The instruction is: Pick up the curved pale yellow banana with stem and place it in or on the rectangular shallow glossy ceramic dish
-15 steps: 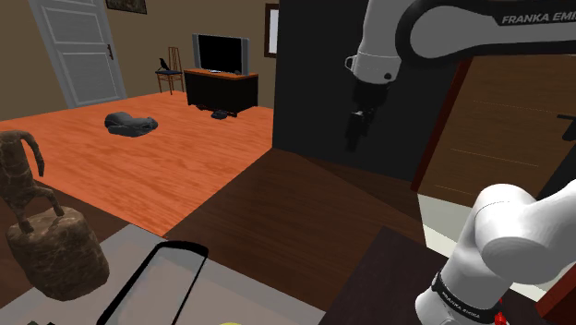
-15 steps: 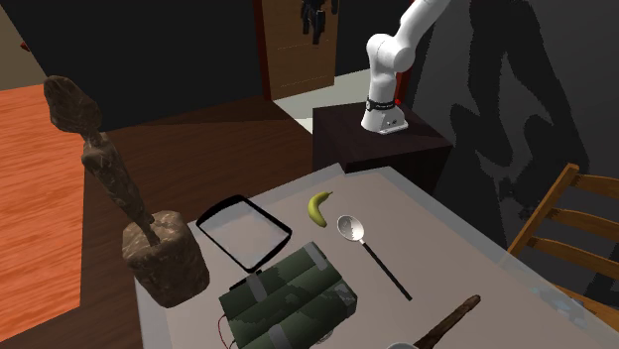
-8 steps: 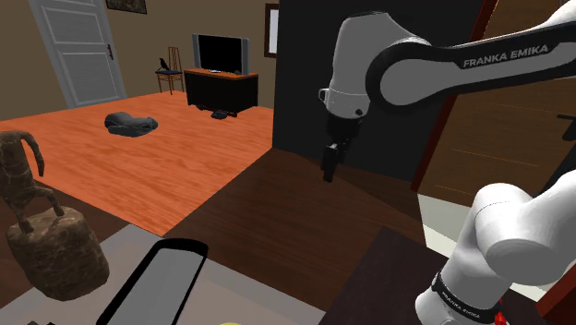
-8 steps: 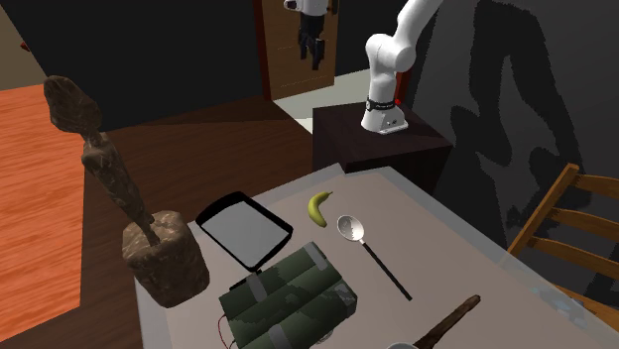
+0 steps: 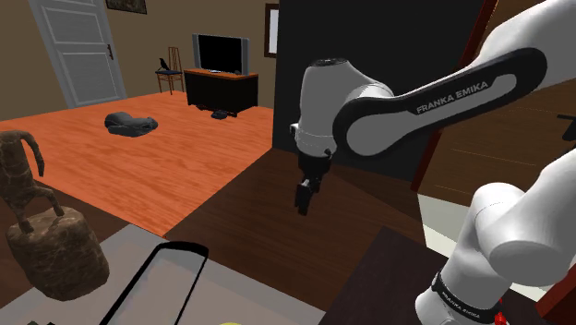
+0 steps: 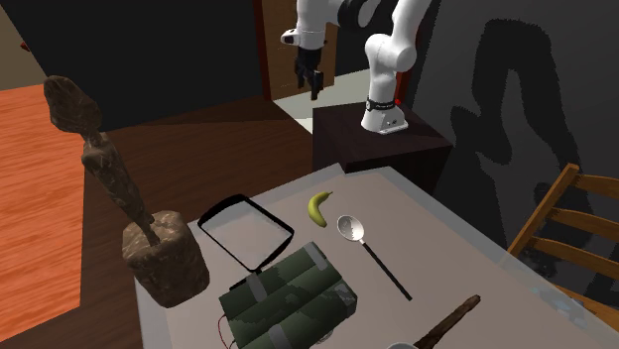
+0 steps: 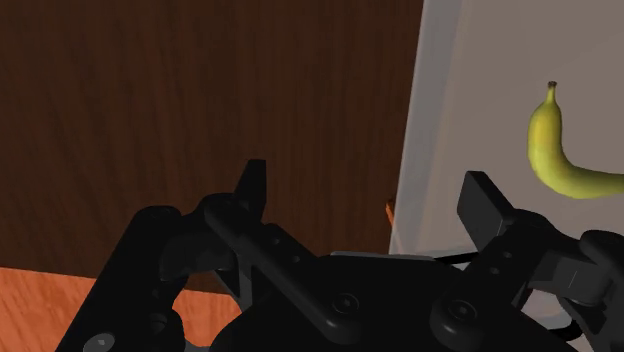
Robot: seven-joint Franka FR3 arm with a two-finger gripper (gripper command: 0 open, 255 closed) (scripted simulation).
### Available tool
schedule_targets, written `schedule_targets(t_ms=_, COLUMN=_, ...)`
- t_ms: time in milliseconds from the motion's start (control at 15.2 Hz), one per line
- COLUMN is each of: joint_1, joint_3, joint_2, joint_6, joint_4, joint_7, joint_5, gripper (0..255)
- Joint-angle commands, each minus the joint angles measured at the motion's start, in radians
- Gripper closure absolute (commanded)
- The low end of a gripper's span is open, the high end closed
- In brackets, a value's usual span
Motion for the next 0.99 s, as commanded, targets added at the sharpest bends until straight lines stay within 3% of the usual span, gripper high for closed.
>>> schedule_targets(t_ms=0, joint_1=0.01, joint_3=0.026, joint_2=0.066, joint_6=0.059, joint_4=0.003, joint_7=0.021, joint_5=0.0, gripper=0)
schedule_targets(t_ms=462, joint_1=0.034, joint_3=0.105, joint_2=0.305, joint_6=0.23, joint_4=0.048, joint_7=0.105, joint_5=-0.048, gripper=0)
schedule_targets(t_ms=924, joint_1=0.078, joint_3=0.144, joint_2=0.57, joint_6=0.357, joint_4=0.149, joint_7=0.229, joint_5=-0.177, gripper=0)
